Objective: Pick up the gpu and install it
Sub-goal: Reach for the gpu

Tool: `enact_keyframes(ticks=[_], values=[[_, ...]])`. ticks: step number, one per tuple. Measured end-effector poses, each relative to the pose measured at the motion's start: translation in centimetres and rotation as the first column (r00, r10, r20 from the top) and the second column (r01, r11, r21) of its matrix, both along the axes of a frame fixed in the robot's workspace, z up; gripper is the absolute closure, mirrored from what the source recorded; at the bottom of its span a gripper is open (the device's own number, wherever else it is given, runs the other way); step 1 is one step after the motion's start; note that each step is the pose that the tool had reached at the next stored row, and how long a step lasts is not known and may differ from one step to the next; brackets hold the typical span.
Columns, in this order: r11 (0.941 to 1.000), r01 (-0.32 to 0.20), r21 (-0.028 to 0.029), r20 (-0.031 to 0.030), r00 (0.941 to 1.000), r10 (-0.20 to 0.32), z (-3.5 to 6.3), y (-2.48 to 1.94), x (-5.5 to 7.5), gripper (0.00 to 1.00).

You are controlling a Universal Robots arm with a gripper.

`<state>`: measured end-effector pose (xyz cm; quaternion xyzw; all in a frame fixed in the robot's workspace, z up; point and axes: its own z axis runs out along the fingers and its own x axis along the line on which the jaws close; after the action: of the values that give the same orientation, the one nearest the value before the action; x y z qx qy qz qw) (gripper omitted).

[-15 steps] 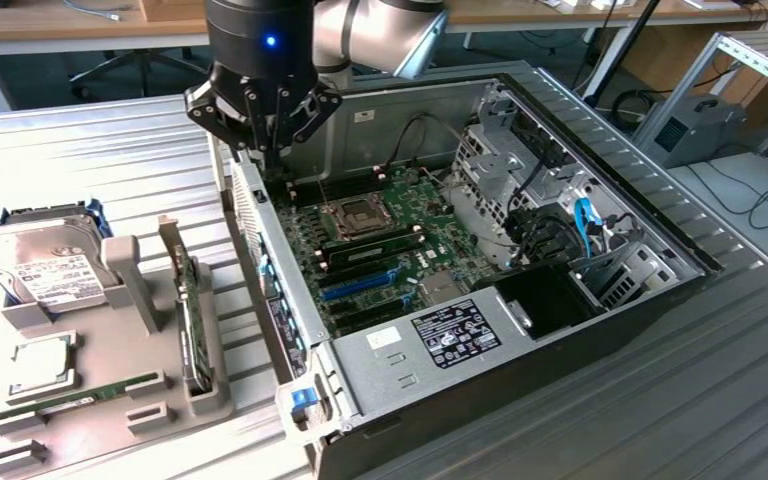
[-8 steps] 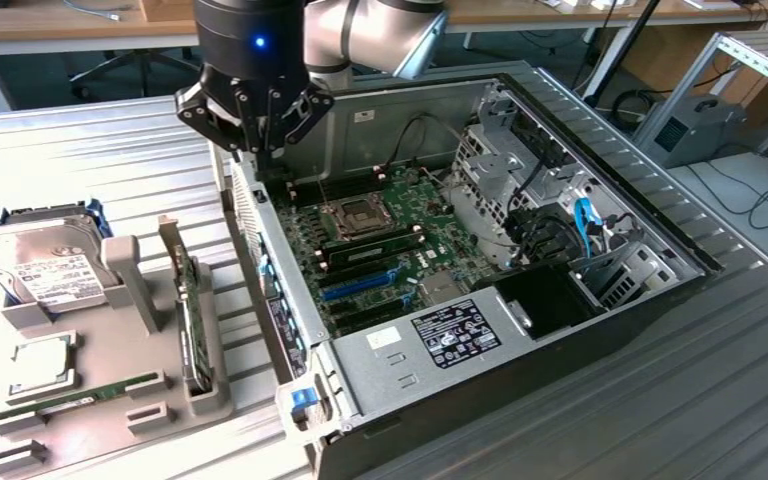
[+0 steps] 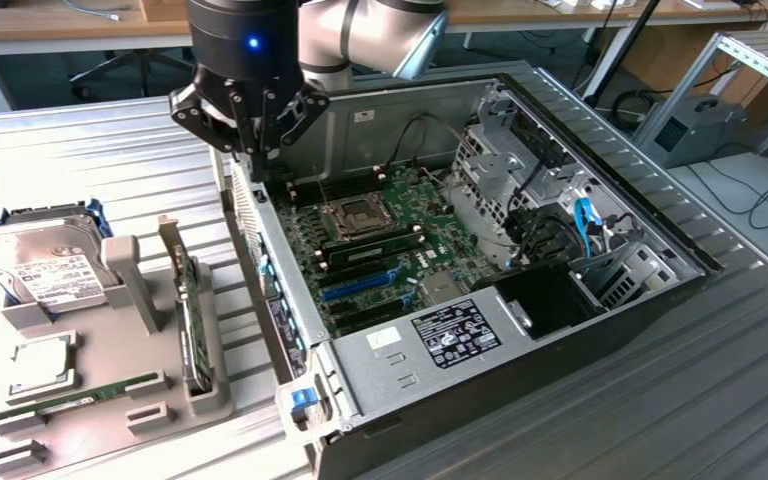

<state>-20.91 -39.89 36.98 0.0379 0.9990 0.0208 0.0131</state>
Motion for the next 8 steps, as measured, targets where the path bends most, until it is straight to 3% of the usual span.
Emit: enact_keyframes(ticks=[8], values=[[1.0000, 0.000, -0.0001, 0.0000, 1.0000, 0.000, -0.05, 0.00, -0.45, 0.89]])
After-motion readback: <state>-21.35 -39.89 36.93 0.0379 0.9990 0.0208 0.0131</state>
